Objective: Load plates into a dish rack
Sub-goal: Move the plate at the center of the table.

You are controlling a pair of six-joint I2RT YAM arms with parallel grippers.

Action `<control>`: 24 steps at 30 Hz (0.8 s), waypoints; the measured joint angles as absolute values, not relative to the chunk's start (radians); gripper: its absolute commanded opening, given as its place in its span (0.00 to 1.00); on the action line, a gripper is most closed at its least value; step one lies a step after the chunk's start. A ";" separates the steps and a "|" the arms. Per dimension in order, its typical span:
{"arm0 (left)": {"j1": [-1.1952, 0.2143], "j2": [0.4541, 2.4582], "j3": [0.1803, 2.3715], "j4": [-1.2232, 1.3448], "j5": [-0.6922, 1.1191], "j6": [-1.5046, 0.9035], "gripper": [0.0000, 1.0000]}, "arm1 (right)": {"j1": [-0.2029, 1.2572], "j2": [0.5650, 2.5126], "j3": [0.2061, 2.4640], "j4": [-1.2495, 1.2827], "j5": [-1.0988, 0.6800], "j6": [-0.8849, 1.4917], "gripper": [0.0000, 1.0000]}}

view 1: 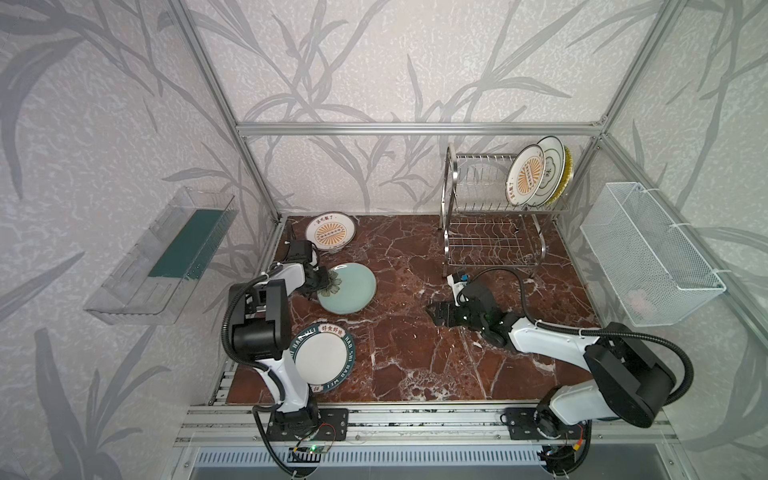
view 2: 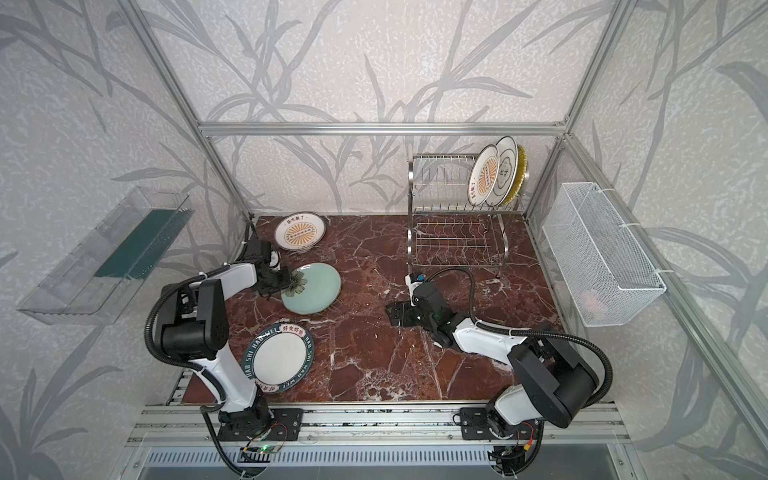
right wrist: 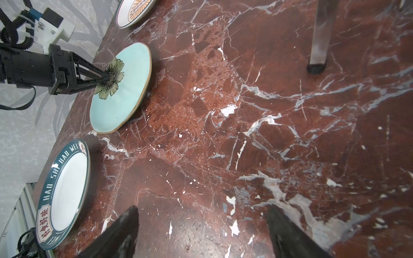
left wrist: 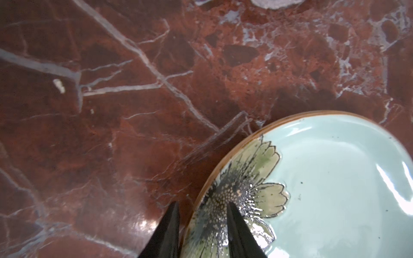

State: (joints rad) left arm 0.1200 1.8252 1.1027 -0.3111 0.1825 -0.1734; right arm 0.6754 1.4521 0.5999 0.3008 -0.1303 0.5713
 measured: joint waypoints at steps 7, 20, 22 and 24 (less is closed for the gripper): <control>0.084 1.836 1.114 -0.323 0.200 -0.139 0.34 | 0.675 1.443 0.597 0.286 -0.115 0.571 0.88; -0.035 1.877 1.192 -0.418 0.201 -0.051 0.32 | 0.675 1.406 0.591 0.255 -0.086 0.563 0.87; -0.046 1.877 1.196 -0.431 0.200 -0.041 0.32 | 0.675 1.402 0.591 0.252 -0.079 0.559 0.87; -0.058 1.877 1.197 -0.443 0.200 -0.034 0.32 | 0.675 1.399 0.591 0.249 -0.076 0.556 0.87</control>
